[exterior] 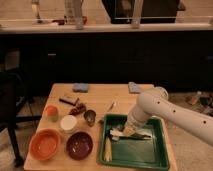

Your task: Place pepper in tray

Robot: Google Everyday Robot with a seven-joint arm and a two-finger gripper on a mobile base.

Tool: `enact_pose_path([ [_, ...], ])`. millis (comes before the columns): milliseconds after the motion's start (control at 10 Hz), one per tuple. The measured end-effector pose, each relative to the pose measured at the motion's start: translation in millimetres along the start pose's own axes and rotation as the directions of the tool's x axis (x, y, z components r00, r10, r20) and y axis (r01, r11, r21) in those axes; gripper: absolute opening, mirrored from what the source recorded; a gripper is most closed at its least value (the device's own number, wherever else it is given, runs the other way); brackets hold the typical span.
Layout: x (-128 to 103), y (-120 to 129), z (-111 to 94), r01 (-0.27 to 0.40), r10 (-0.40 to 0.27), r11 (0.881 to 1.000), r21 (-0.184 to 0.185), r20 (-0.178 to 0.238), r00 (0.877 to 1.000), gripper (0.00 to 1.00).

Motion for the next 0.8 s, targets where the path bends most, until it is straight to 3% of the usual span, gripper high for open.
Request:
enact_pose_path([
  [300, 21.2, 13.9, 0.9, -0.019, 0.019, 1.000, 0.001, 0.018, 1.000, 0.00],
  [600, 25.7, 21.3, 4.4, -0.019, 0.019, 1.000, -0.013, 0.022, 1.000, 0.05],
  [800, 25.9, 21.2, 4.1, -0.020, 0.020, 1.000, -0.013, 0.022, 1.000, 0.19],
])
